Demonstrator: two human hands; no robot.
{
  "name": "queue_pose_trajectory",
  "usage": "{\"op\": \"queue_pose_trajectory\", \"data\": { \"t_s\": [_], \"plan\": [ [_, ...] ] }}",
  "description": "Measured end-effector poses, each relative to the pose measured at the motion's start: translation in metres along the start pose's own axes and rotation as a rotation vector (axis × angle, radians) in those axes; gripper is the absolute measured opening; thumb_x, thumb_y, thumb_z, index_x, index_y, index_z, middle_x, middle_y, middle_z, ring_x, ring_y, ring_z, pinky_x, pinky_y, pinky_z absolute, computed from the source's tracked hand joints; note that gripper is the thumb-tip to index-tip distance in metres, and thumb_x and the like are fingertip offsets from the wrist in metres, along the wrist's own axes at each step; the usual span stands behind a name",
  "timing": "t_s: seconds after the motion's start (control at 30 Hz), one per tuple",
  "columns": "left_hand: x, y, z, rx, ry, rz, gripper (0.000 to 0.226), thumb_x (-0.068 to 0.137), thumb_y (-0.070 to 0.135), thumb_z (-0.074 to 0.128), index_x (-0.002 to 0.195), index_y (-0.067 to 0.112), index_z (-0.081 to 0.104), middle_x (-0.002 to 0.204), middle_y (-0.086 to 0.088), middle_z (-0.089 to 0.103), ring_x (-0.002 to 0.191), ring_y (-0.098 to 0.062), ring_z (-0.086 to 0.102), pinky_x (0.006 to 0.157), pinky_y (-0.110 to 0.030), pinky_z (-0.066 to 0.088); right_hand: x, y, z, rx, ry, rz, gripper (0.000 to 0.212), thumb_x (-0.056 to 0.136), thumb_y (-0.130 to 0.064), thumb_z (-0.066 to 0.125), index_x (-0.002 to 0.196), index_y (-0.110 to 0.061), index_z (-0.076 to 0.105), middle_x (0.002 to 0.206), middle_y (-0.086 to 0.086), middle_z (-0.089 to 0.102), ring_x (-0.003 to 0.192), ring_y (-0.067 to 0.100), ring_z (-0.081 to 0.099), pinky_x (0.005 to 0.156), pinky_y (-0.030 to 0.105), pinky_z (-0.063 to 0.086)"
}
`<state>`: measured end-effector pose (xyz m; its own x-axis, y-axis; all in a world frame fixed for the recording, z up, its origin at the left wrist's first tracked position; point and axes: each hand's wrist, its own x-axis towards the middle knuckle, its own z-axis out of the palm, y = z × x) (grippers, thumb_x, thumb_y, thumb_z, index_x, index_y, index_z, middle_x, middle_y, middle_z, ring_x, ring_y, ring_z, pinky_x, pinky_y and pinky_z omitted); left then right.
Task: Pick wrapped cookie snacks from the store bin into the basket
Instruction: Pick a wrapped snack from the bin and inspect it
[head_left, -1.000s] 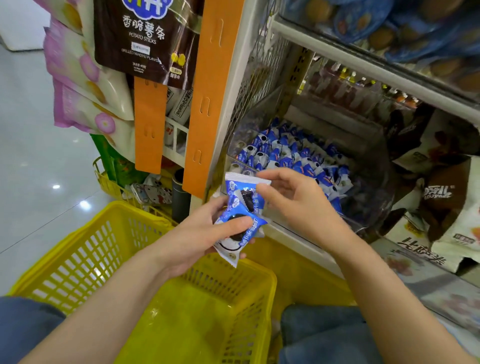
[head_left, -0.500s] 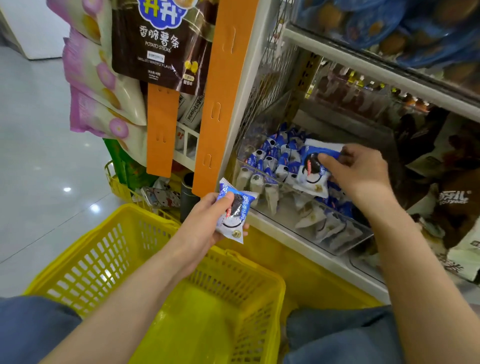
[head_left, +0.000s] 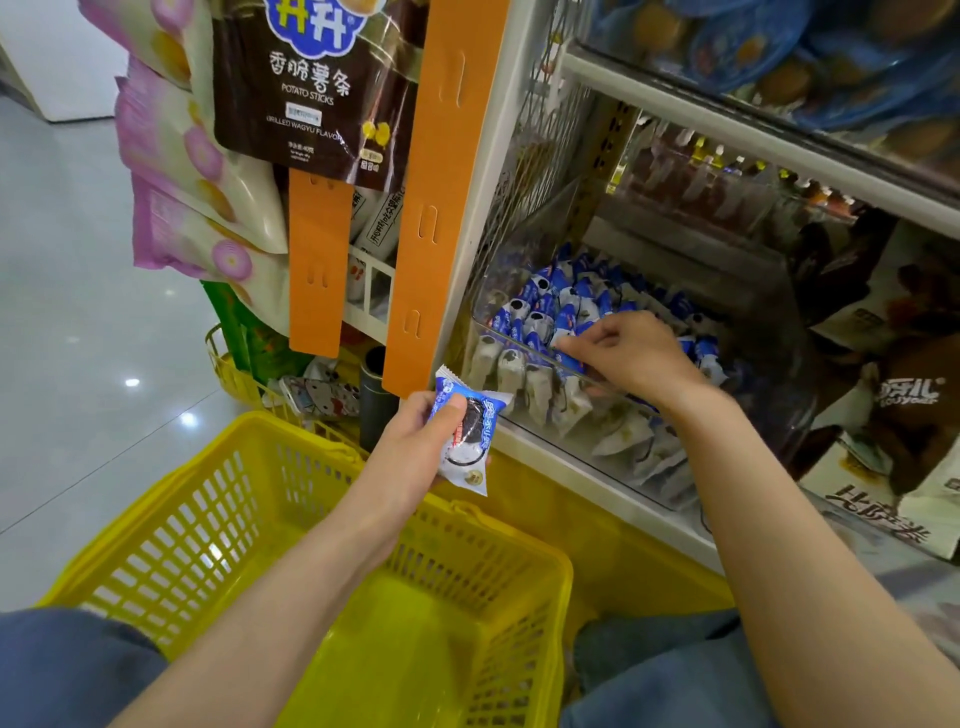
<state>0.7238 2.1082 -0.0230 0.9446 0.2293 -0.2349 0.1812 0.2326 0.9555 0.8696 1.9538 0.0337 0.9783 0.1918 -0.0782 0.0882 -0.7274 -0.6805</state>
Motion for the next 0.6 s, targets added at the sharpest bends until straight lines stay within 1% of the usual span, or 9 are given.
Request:
{"op": "queue_pose_trajectory", "data": {
  "t_s": [0.07,0.1,0.2,0.27,0.33,0.4,0.47,0.53,0.6],
  "plan": [
    [0.001,-0.001,0.001,0.044,0.010,0.013,0.024,0.097,0.034,0.043,0.109,0.017,0.054,0.101,-0.004,0.069,0.087,-0.013,0.065,0.073,-0.024,0.050,-0.001,0.004,-0.003,0.029,-0.055,0.010,0.020,0.082,-0.034,0.068,0.075,-0.016,0.064,0.081,0.001,0.062,0.066,0.007,0.062,0.045,0.014,0.048],
    [0.001,-0.002,0.001,0.055,0.008,0.018,0.024,0.097,0.035,0.043,0.109,0.018,0.055,0.102,-0.002,0.069,0.088,-0.010,0.065,0.069,-0.018,0.048,-0.002,0.005,-0.004,-0.034,-0.059,-0.009,0.020,0.082,-0.036,0.067,0.075,-0.017,0.063,0.079,0.000,0.062,0.068,0.006,0.060,0.050,0.017,0.048],
    [0.001,-0.004,0.000,0.056,-0.007,0.023,0.025,0.097,0.034,0.043,0.115,0.020,0.052,0.107,0.003,0.067,0.092,-0.003,0.063,0.059,-0.005,0.045,-0.008,0.006,-0.004,-0.182,0.005,-0.048,0.019,0.085,-0.041,0.062,0.087,-0.022,0.061,0.081,-0.009,0.059,0.076,0.005,0.054,0.070,0.025,0.040],
    [0.000,-0.004,0.000,0.038,-0.026,0.017,0.026,0.097,0.032,0.043,0.120,0.022,0.050,0.110,0.003,0.066,0.095,-0.001,0.062,0.061,-0.005,0.045,-0.015,0.002,-0.002,-0.170,0.168,-0.097,0.018,0.089,-0.038,0.058,0.098,-0.023,0.059,0.086,-0.012,0.057,0.078,0.005,0.052,0.070,0.025,0.039],
    [0.000,-0.003,0.000,0.014,-0.051,0.011,0.027,0.097,0.029,0.043,0.123,0.022,0.049,0.113,0.002,0.065,0.097,-0.003,0.063,0.068,-0.012,0.047,-0.032,-0.005,0.000,-0.117,0.365,-0.271,0.014,0.092,-0.031,0.054,0.102,-0.023,0.058,0.084,-0.015,0.057,0.071,0.001,0.053,0.060,0.019,0.041],
    [0.001,-0.003,0.001,-0.009,-0.078,0.004,0.027,0.098,0.024,0.043,0.124,0.022,0.048,0.115,-0.002,0.064,0.100,-0.010,0.064,0.077,-0.019,0.050,-0.053,-0.012,0.006,-0.047,0.427,-0.461,0.011,0.092,-0.024,0.054,0.101,-0.021,0.059,0.077,-0.018,0.056,0.068,-0.002,0.055,0.053,0.014,0.044],
    [0.002,-0.002,0.001,-0.020,-0.102,0.009,0.025,0.098,0.019,0.042,0.122,0.022,0.051,0.115,-0.006,0.064,0.102,-0.017,0.064,0.087,-0.029,0.051,-0.070,-0.015,0.017,-0.002,0.325,-0.546,0.011,0.091,-0.024,0.054,0.100,-0.021,0.060,0.076,-0.019,0.056,0.068,-0.007,0.055,0.056,0.009,0.045],
    [0.001,-0.004,0.002,-0.029,-0.131,0.027,0.025,0.098,0.017,0.041,0.120,0.021,0.052,0.117,-0.007,0.064,0.105,-0.019,0.063,0.096,-0.036,0.048,-0.080,-0.015,0.031,-0.055,0.135,-0.512,0.019,0.089,-0.033,0.053,0.101,-0.022,0.062,0.083,-0.016,0.059,0.072,-0.003,0.057,0.063,0.015,0.049],
    [0.000,-0.006,0.002,-0.051,-0.157,0.042,0.025,0.099,0.017,0.040,0.120,0.021,0.053,0.117,-0.007,0.065,0.108,-0.018,0.062,0.099,-0.039,0.045,-0.082,-0.013,0.042,-0.124,-0.005,-0.477,0.021,0.087,-0.037,0.054,0.097,-0.023,0.066,0.083,-0.013,0.062,0.071,0.001,0.057,0.066,0.020,0.050]
  ]
}}
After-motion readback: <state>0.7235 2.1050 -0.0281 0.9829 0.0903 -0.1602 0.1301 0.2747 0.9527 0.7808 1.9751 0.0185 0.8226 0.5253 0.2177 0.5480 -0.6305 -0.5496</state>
